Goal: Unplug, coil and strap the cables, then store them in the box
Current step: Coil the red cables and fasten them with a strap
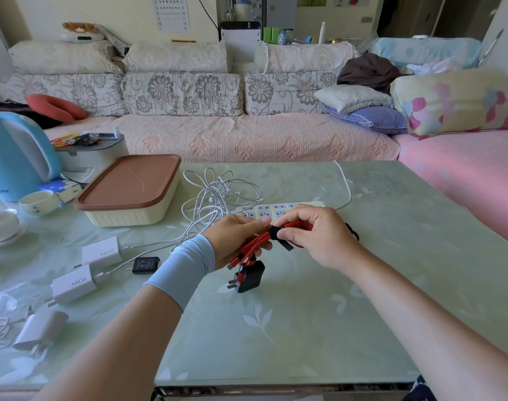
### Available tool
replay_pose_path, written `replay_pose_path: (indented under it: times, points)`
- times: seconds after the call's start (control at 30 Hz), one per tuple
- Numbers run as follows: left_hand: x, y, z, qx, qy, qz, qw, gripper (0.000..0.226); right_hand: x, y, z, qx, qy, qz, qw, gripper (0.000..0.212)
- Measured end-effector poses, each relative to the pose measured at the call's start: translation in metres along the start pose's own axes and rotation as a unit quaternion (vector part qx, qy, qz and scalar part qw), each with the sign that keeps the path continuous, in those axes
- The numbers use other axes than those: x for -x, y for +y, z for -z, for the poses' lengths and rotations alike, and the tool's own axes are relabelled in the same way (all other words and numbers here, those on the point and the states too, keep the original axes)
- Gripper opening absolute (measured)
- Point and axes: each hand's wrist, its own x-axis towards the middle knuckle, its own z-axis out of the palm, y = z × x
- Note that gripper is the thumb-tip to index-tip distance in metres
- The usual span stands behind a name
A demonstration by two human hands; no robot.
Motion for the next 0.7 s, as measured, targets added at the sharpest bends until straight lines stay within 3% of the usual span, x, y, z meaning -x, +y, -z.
replay_pose_path:
  times: [0.17,0.27,0.4,0.53,0.7]
  points:
    - [0.002,0.003,-0.003,0.03,-0.031,0.025,0.999,0.016,-0.001,-0.003,0.003,-0.01,-0.024,-0.023,0.999,0.024]
    - [0.002,0.004,-0.005,0.044,-0.039,0.06,0.996,0.018,0.0,-0.002,0.003,-0.012,-0.023,-0.016,1.0,0.026]
    - [0.0,0.005,-0.006,0.06,-0.039,0.082,0.994,0.023,0.001,-0.001,0.004,0.075,-0.012,0.043,0.996,0.03]
    - [0.0,0.005,-0.005,0.089,-0.012,0.077,0.993,0.019,0.006,-0.006,0.011,0.116,-0.052,0.103,0.987,0.042]
    - [0.0,0.003,-0.004,0.041,0.027,0.062,0.997,0.018,0.0,0.003,0.011,0.203,-0.02,0.127,0.971,0.023]
